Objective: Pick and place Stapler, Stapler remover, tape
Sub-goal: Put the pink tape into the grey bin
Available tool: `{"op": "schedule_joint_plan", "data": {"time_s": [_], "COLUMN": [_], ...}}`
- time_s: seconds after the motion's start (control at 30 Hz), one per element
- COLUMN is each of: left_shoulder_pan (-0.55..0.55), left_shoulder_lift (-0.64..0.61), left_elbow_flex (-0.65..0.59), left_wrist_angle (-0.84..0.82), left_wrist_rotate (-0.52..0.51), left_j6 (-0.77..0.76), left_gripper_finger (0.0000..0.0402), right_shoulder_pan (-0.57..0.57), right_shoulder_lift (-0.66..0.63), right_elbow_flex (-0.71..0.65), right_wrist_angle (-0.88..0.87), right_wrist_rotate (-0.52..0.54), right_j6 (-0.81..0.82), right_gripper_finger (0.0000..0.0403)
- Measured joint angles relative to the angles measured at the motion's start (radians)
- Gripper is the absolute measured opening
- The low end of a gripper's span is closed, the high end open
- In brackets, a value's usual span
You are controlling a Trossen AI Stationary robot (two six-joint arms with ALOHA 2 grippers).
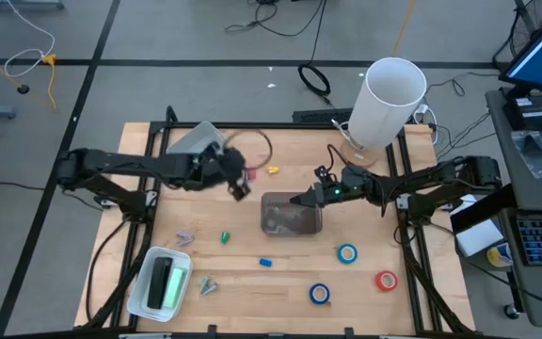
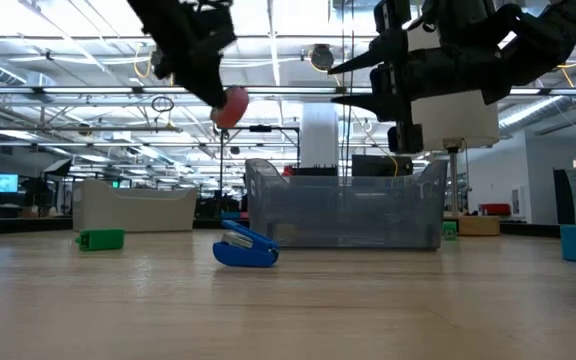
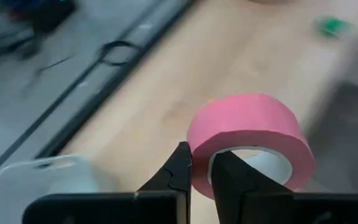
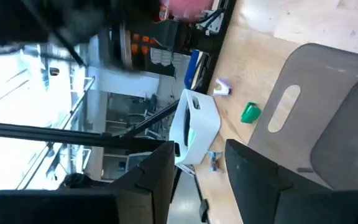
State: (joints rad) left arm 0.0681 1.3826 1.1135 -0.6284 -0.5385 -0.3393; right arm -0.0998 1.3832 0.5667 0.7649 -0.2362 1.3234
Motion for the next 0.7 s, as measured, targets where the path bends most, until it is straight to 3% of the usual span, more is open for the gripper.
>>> {"op": "schedule_joint_plan", "data": {"time_s": [0.17, 0.33, 0.53, 0.7], "left_shoulder_pan": [0.168, 0.390, 0.637, 0.750], "left_shoulder_lift": [-0.041, -0.034, 0.003, 0.057], "left_elbow_flex": [-0.002, -0.004, -0.008, -0.008], "left_wrist_angle": [-0.219, -0.329, -0.364, -0.454], "left_wrist_rotate": [-0.046, -0.036, 0.110, 0.155], "left_j6": [-0.106, -0.074, 0.014, 0.050], "left_gripper_finger": [0.0033, 0.0033, 0.0033, 0.0033], "right_shoulder_pan": [0.000, 0.001, 0.002, 0.002], "right_shoulder_lift": [0.000, -0.001, -0.001, -0.001], "right_elbow_flex": [0.000, 0.000, 0.000, 0.000], "right_wrist_angle": [0.029, 0.039, 0.039, 0.040], "right_wrist_rotate": [0.000, 0.000, -0.001, -0.001], "right_j6": [-0.008, -0.008, -0.008, -0.008], "right_gripper_finger": [0.0133, 0.0134, 0.0131, 0.0131]}}
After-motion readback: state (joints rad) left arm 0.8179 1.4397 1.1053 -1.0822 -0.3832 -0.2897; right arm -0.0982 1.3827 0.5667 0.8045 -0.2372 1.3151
